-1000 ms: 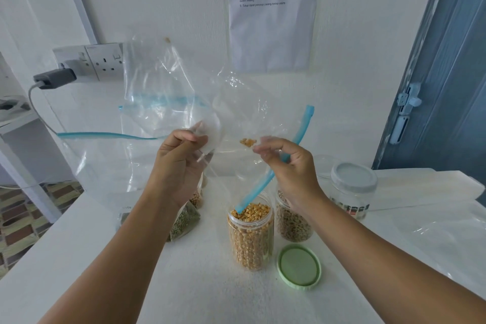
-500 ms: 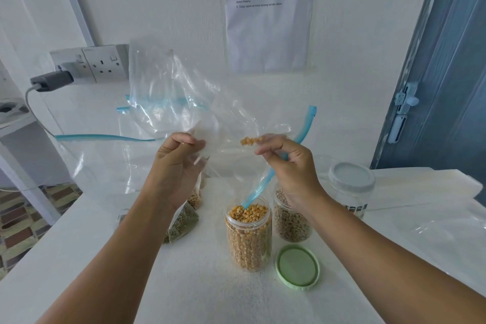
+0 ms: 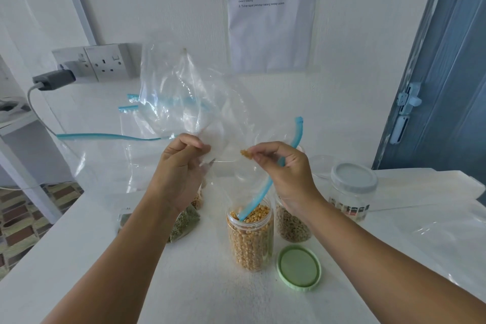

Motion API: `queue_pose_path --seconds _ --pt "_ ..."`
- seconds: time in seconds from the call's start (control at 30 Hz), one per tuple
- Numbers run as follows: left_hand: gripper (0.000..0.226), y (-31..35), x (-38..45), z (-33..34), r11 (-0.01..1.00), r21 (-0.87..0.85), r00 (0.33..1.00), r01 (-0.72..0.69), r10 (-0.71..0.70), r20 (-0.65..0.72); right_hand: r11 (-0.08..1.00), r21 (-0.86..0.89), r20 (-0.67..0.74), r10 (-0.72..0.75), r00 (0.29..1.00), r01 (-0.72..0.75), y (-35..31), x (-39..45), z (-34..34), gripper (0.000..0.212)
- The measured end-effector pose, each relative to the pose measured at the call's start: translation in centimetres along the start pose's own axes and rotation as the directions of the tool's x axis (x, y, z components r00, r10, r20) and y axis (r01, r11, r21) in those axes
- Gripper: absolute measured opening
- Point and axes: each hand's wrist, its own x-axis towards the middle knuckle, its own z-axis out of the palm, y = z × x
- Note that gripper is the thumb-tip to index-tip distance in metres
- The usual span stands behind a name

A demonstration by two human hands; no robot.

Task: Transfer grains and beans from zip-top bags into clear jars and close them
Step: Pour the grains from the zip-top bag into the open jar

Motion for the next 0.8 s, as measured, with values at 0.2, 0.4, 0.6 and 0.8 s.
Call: queue_pose_path --seconds 0.2,0.4,0.6,0.8 --pt "0.020 0.3 -0.4 0.1 0.985 0.173 0.997 0.027 -0.039 0.066 0.999 -0.038 -0.037 0.003 0.999 -0.004 -0.1 0.6 0.0 0.022" --pt "0.040 0.6 0.1 0.8 0.994 0.081 0.997 -0.069 0.072 -0.033 0.999 0.000 0.028 -0.034 0.999 0.034 -1.0 0.9 -0.4 0.016" --pt "0.053 0.6 0.2 0.6 0.991 0.100 0.996 -0.087 0.090 -0.025 0.995 -0.099 0.032 0.004 0.999 -0.001 0.6 0.2 -1.1 0.010" --pt "0.053 0.0 0.3 0.3 0.995 0.078 0.998 -0.057 0.057 0.001 0.990 -0.118 0.008 -0.080 0.997 0.081 0.6 0.5 -1.1 0.021"
